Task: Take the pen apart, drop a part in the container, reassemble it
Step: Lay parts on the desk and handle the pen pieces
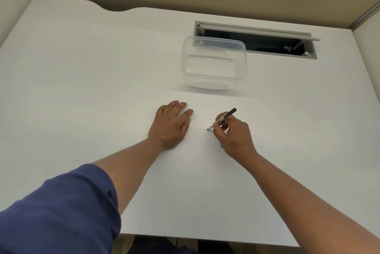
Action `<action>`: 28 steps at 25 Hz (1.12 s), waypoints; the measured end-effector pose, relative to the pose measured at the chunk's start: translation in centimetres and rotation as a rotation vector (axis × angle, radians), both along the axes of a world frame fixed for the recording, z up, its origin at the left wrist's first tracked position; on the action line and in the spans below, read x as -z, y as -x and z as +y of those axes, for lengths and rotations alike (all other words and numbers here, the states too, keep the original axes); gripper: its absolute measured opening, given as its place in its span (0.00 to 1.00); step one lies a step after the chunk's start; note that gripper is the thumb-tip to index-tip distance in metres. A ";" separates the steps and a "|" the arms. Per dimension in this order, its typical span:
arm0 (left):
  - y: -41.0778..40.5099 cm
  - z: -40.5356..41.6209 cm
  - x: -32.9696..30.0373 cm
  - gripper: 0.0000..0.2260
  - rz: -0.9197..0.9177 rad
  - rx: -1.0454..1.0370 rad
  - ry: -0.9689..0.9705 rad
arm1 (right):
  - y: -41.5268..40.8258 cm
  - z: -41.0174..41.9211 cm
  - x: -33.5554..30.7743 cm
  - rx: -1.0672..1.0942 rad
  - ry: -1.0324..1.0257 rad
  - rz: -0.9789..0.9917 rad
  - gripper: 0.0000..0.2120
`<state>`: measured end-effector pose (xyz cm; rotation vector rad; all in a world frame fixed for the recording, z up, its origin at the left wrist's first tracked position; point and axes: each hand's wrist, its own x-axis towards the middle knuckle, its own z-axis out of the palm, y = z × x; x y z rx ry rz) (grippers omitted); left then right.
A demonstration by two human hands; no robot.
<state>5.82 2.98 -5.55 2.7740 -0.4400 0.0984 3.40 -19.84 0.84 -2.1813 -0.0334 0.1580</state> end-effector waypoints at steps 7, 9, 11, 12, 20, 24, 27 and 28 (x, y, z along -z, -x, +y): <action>0.2 -0.2 -0.5 0.15 0.062 -0.063 0.100 | 0.0 0.2 -0.4 -0.017 0.074 0.023 0.01; 0.2 -0.8 -1.4 0.15 0.182 -0.110 0.220 | -0.2 0.3 -0.6 -0.035 0.121 0.010 0.02; 0.4 -1.7 -2.3 0.17 0.252 -0.069 0.336 | -0.4 0.5 -0.9 -0.064 0.157 0.008 0.03; 0.6 -2.4 -2.8 0.17 0.302 -0.030 0.385 | -0.4 0.6 -1.0 -0.082 0.171 0.001 0.04; 1.4 -5.3 -4.0 0.05 0.512 -0.001 0.540 | -0.4 1.2 -1.4 -0.128 0.261 0.004 0.02; 1.2 -5.2 -3.9 0.07 0.544 -0.044 0.574 | -0.2 0.6 -1.0 -0.105 0.161 0.058 0.06; 1.0 -5.3 -4.0 0.01 0.596 -0.147 0.645 | 0.3 0.2 -0.4 -0.068 0.160 0.090 0.09; 0.9 -5.3 -4.0 0.02 0.633 -0.190 0.709 | 0.4 0.2 -0.1 -0.070 0.175 0.094 0.09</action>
